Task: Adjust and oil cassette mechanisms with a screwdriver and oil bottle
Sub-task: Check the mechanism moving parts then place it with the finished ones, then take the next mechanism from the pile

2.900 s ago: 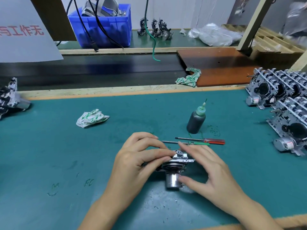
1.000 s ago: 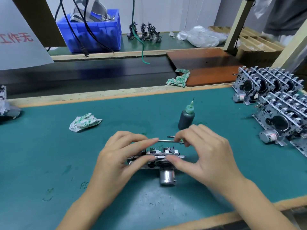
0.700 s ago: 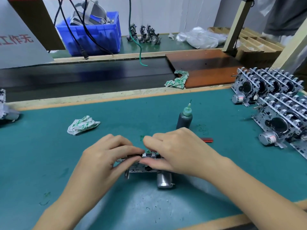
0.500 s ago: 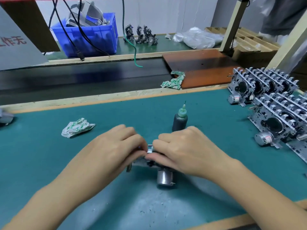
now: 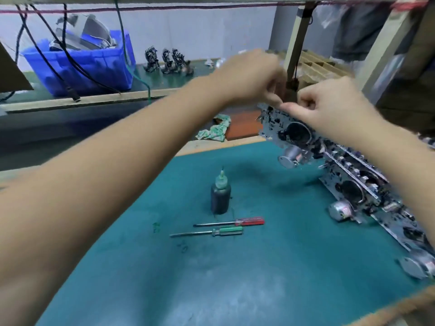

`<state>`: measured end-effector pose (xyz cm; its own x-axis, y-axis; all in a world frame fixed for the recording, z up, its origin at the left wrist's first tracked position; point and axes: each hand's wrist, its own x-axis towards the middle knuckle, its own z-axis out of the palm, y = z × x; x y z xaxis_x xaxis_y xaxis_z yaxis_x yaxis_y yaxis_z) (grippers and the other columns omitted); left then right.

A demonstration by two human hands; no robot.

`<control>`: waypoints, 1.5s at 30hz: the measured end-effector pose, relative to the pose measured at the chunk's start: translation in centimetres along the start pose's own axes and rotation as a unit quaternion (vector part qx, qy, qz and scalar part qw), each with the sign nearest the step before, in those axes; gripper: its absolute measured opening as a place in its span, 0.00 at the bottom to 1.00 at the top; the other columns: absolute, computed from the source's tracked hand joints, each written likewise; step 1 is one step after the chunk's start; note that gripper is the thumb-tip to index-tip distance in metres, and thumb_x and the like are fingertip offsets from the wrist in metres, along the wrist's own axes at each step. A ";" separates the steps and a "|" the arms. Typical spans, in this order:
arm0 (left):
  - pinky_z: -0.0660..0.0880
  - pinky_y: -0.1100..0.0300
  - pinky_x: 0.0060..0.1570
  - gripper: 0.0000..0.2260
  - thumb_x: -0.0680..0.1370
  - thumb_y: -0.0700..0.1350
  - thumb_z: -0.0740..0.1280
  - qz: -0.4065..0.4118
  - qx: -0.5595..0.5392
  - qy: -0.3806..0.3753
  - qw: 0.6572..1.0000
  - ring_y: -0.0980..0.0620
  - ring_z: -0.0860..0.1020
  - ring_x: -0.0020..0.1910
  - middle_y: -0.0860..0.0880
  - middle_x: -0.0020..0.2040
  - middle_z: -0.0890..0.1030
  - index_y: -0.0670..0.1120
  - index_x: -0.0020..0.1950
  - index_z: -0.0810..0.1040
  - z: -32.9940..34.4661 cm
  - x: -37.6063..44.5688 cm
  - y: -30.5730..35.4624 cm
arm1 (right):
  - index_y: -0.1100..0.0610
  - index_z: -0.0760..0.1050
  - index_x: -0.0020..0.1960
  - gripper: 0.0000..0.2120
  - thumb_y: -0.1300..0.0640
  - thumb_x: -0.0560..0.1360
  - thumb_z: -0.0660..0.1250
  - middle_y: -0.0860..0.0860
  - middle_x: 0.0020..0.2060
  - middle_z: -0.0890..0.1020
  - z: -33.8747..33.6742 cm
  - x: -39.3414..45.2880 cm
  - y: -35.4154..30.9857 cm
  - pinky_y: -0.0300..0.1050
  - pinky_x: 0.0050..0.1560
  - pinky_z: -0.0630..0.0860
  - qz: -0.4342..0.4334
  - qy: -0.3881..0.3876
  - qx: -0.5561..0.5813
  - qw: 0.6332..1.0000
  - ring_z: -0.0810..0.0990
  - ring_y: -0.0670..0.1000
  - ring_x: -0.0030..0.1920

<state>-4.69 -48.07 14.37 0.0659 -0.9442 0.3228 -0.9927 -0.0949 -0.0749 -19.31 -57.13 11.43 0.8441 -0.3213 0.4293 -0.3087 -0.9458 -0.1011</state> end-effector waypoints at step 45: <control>0.68 0.74 0.39 0.19 0.65 0.29 0.72 -0.542 -0.078 0.178 0.817 0.62 0.79 0.36 0.58 0.33 0.81 0.56 0.35 0.77 -1.7 -45.2 -3.7 | 0.54 0.76 0.49 0.06 0.53 0.76 0.63 0.51 0.47 0.82 12.2 -4.0 -40.1 0.49 0.46 0.73 -0.290 -0.250 0.328 0.864 0.78 0.55 0.49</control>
<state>-4.13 -4.51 1.65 0.9093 -0.1769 0.3767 -0.3730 -0.7478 0.5493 -5.01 -18.53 2.83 0.9081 0.3896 0.1536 0.4054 -0.7258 -0.5558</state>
